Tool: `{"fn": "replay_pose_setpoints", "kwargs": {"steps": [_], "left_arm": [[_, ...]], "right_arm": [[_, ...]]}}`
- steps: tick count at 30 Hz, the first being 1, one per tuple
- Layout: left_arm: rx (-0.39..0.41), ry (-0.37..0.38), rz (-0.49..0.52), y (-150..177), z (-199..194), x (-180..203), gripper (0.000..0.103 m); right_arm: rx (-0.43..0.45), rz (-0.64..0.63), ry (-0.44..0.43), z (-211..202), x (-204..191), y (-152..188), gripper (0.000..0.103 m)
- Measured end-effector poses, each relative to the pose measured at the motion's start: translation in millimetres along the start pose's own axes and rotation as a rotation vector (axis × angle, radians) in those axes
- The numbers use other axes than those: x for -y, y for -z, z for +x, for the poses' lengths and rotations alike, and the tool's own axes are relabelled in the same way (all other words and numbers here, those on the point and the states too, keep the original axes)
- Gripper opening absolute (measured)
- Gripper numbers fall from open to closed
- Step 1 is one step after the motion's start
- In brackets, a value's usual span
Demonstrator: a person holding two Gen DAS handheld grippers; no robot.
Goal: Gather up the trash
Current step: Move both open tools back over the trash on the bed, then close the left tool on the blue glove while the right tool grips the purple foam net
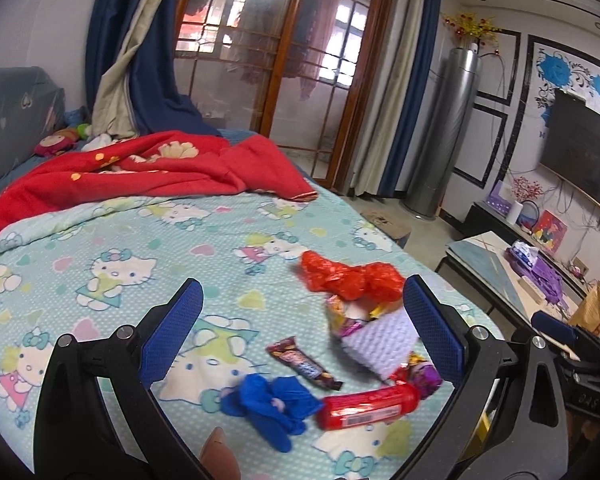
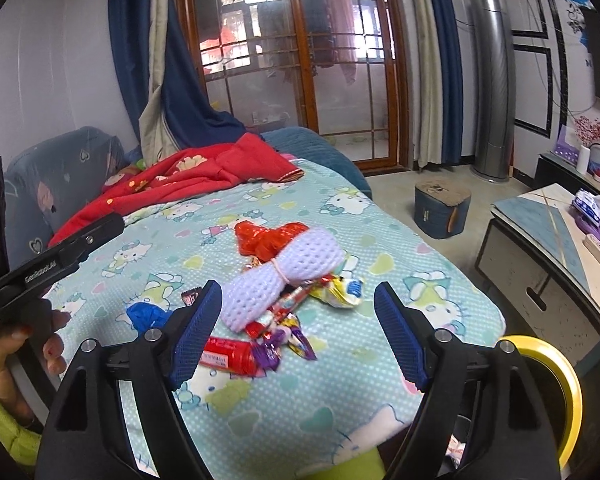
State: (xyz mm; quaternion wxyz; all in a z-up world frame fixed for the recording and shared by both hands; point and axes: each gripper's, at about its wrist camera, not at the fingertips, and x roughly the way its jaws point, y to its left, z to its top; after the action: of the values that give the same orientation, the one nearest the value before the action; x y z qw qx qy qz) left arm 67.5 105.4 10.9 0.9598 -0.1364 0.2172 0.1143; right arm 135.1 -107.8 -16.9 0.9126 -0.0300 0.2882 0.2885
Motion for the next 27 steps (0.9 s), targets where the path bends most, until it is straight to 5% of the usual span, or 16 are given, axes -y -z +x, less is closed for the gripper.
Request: {"fn": "replay_pose_setpoints", "kwargs": {"steps": [13, 27], "left_arm": [[-0.132, -0.029, -0.022, 22, 18, -45, 0.092], [-0.305, 0.058, -0.058, 63, 40, -53, 0.092]], "right_arm": [[-0.08, 0.046, 0.029, 77, 1, -28, 0.08], [-0.192, 0.091, 0.076, 137, 16, -30, 0.08]]}}
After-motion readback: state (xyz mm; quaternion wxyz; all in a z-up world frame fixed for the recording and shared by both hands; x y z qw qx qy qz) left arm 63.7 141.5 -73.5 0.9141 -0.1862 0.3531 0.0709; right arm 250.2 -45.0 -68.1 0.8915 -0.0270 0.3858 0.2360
